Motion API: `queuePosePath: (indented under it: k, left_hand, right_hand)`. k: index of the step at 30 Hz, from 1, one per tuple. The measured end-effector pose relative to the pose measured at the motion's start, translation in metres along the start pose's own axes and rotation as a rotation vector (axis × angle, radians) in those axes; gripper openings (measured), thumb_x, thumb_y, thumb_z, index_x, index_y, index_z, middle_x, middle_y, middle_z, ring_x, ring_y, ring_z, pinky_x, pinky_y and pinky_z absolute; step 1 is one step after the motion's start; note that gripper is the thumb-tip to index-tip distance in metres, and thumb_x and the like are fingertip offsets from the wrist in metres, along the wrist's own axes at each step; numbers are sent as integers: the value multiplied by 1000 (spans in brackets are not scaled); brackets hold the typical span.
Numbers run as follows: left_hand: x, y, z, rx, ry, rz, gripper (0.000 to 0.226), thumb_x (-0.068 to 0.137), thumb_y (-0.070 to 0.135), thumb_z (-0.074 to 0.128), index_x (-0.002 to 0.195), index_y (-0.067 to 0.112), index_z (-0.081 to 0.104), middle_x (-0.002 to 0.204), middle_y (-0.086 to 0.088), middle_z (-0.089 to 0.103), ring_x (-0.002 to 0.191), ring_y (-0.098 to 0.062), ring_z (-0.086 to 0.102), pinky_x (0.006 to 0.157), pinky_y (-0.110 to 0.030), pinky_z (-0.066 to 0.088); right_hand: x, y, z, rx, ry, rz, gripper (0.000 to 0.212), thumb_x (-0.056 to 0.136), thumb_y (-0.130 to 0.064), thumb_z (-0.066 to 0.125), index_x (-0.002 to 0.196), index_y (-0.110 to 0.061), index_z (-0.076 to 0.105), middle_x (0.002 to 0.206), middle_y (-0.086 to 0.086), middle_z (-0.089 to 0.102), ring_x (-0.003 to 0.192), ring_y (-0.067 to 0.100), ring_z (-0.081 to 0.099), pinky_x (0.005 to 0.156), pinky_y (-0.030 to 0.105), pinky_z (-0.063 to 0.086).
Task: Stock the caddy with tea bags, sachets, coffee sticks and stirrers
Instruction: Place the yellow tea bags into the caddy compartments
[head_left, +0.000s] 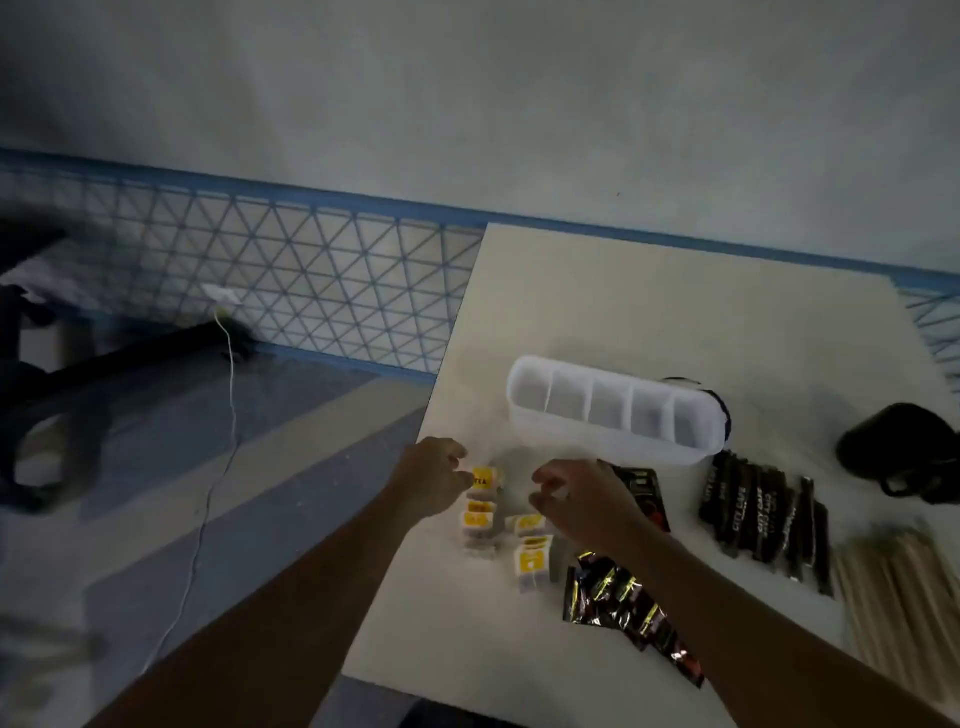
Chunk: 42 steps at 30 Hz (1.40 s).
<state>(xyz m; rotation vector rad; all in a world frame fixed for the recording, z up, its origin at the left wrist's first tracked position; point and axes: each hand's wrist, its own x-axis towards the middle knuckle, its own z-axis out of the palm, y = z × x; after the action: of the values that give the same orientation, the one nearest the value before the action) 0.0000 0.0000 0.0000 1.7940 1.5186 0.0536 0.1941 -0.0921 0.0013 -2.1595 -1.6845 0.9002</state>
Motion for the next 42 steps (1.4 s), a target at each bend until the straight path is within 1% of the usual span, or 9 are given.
queuePosePath:
  k: [6,10,13,17,21,28,32,36,42]
  left_hand:
    - [15,-9,12,18,-78,26,45,81,27,76,123,15,64,120,-6,67,109,-22,62,89,-28,46]
    - [22,-19,16,13,-70,73,31,82,29,74,109,16,72,106,-5,72,99,-23,66,78,-26,46]
    - [23,-26,15,-43,-40,116,21,89,31,68,101,15,75,97,-5,74,90,-21,67,70,-22,38]
    - [26,-36,12,-93,-21,171,18,88,29,69,98,15,76,92,-3,74,85,-19,67,68,-20,38]
    - [25,-41,11,-148,-61,237,12,84,22,72,94,16,76,86,-3,75,77,-18,69,72,-27,53]
    - [18,-37,8,-102,-108,297,13,88,20,66,97,17,75,89,0,74,83,-15,66,72,-21,46]
    - [17,-36,5,-107,-164,304,21,92,28,63,107,17,73,102,0,74,85,-8,62,67,-7,39]
    - [15,-33,1,-98,-226,308,42,88,40,67,122,15,67,114,-1,71,93,-6,61,76,-15,42]
    - [11,-33,4,-59,-217,303,49,80,33,78,124,14,66,117,-3,71,92,-5,60,79,-16,42]
  right_hand:
    - [14,-17,18,-2,101,84,42,85,-49,70,115,-19,70,105,-7,73,94,11,68,86,36,56]
    - [25,-28,30,17,108,140,47,85,-52,69,116,-17,70,109,-4,73,96,12,67,81,30,53]
    - [31,-37,35,20,148,162,31,88,-42,69,107,-18,75,100,-4,75,91,14,67,70,24,45]
    - [36,-36,38,23,190,197,18,89,-40,66,82,-26,77,79,-8,73,75,14,67,68,31,55]
    - [34,-27,30,-11,217,202,14,86,-40,70,92,-30,77,85,-12,75,78,12,68,72,35,58]
    - [18,-8,18,-114,186,124,10,88,-26,71,95,-27,78,89,-10,76,81,11,68,71,29,53]
    - [16,-3,19,-58,77,83,15,87,-21,71,100,-25,77,94,-10,75,82,5,63,77,25,51]
    - [12,-2,12,-35,-1,48,24,86,-19,73,110,-22,76,91,-11,69,69,-6,55,67,10,39]
    - [12,3,5,-19,-89,-3,36,82,-29,80,116,-21,73,103,-5,74,71,-8,56,60,3,35]
